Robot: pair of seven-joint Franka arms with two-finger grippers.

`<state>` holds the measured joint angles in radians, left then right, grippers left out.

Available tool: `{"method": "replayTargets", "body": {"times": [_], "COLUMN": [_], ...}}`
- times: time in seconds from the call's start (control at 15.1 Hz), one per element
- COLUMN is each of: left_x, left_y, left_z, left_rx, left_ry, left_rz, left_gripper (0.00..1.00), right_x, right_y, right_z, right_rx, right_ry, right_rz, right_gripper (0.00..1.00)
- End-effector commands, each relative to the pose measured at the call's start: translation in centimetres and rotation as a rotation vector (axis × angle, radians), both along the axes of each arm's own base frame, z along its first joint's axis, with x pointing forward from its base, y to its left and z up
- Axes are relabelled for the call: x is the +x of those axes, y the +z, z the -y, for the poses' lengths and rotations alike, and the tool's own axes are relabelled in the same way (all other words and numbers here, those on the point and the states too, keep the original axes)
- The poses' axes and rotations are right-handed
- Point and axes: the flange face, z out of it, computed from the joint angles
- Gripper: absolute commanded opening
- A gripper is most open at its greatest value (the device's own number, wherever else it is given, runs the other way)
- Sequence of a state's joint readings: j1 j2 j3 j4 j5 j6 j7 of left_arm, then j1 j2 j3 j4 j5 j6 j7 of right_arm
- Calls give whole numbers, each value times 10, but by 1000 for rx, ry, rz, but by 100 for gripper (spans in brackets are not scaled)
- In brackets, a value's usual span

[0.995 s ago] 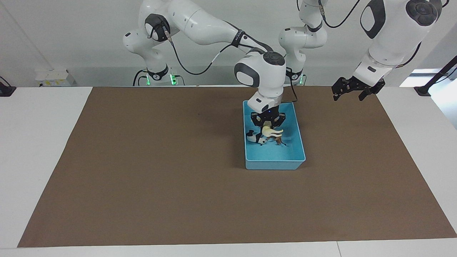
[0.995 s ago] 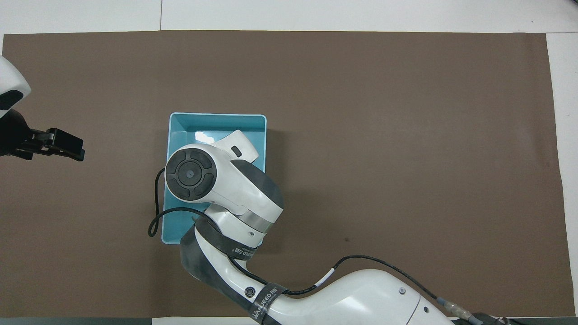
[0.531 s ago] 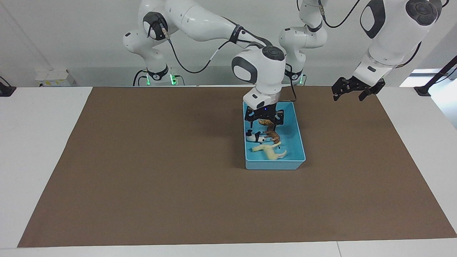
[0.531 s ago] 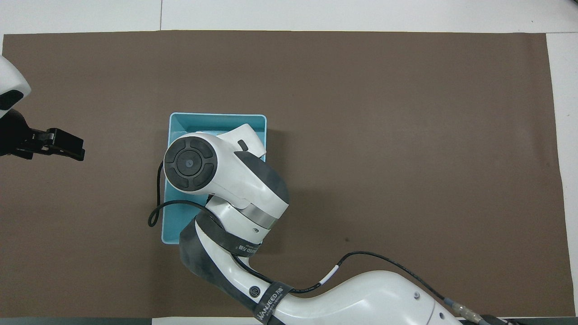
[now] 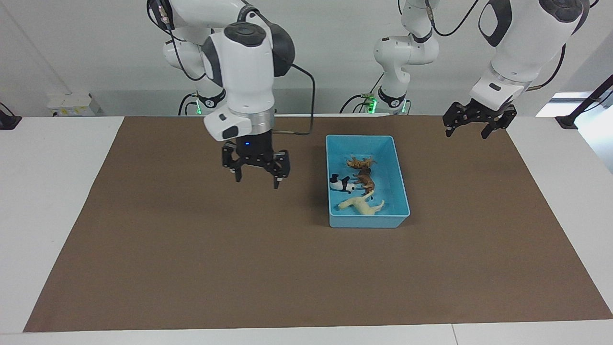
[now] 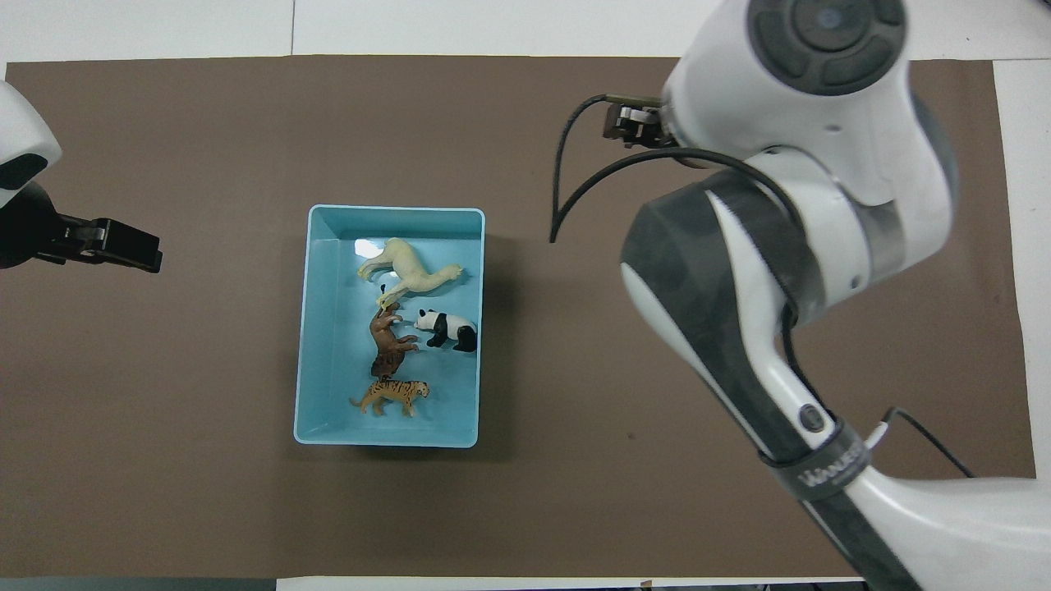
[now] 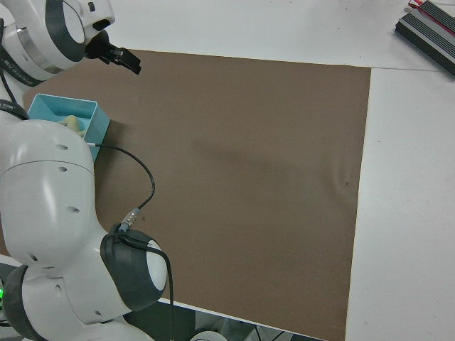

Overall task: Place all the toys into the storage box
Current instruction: 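Release the cream horse into the box and withdraw the right gripper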

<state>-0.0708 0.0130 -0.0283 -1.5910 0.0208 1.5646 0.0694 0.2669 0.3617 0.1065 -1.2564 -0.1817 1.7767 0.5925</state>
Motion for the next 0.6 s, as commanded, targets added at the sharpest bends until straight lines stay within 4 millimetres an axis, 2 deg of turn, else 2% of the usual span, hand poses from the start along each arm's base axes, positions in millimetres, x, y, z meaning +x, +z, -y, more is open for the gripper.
{"method": "replayTargets", "body": {"times": [0.0,0.13,0.2,0.33,0.53], "left_x": [6,4,3,-1,-3], "left_y": [-13,-14,-15,-21,-19], "left_z": [-2,-2,0,1,0], "left_rx": [4,6,6,7,7], "left_ry": [-18,-18,-21,-18,-16], "left_rz": [-2,-14,-16,-26,-26], "left_gripper": [100,100,100,100,100], "right_x": [3,8,2,-27,-65], "right_y": [0,-5,-7,-20,-7], "right_z": [60,109,127,169,184], "right_rx": [-38,-3,33,63,62], "right_ry": [81,98,106,143,164], "right_rz": [-43,-87,-112,-173,-216], "right_gripper": [100,100,100,100,100]}}
